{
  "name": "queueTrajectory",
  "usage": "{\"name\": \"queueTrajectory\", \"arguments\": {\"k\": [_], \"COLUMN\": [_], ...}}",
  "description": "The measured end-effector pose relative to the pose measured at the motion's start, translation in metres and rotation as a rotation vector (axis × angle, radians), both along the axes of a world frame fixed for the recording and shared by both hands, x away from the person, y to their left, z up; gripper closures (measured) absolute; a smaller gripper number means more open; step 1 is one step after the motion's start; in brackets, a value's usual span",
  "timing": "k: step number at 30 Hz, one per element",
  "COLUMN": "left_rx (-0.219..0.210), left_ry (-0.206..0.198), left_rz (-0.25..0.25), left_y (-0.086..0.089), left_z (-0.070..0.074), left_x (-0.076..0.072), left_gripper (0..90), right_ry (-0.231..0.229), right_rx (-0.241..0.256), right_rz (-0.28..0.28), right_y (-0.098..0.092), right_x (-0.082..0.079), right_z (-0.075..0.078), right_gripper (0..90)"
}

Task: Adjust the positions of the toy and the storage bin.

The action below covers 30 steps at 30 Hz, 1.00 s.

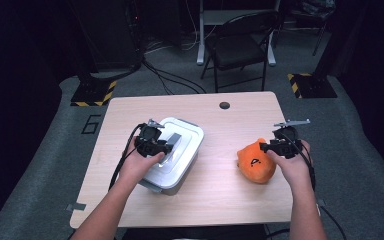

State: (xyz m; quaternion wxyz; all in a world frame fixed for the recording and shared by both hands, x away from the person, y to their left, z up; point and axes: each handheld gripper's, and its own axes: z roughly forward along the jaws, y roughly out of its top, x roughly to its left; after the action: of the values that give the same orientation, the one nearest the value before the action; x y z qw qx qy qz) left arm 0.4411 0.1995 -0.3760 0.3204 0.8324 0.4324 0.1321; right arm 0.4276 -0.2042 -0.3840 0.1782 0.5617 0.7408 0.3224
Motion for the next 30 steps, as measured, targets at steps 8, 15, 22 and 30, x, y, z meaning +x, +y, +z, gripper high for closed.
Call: {"name": "queueTrajectory", "arguments": {"k": [8,15,22,30], "left_rx": [0.004,-0.003,-0.016,-0.009], "left_ry": [-0.002,0.011,0.014,0.013], "left_rz": [-0.026,-0.029,-0.027,-0.036], "left_y": [-0.006,-0.008,-0.018,-0.024], "left_z": [0.0,0.001,0.0,0.001], "left_x": [0.005,0.008,0.01,0.012], "left_gripper": [66.3,66.4,66.4,66.4], "right_ry": [-0.011,-0.01,-0.015,-0.019], "right_rx": [0.001,0.006,0.002,0.007], "right_rz": [-0.003,-0.014,-0.007,-0.01], "right_y": [0.0,0.0,0.002,0.001], "right_x": [0.0,-0.001,0.0,0.0], "right_z": [0.001,0.001,0.0,0.001], "right_gripper": [54.2,54.4,54.4,54.5]}}
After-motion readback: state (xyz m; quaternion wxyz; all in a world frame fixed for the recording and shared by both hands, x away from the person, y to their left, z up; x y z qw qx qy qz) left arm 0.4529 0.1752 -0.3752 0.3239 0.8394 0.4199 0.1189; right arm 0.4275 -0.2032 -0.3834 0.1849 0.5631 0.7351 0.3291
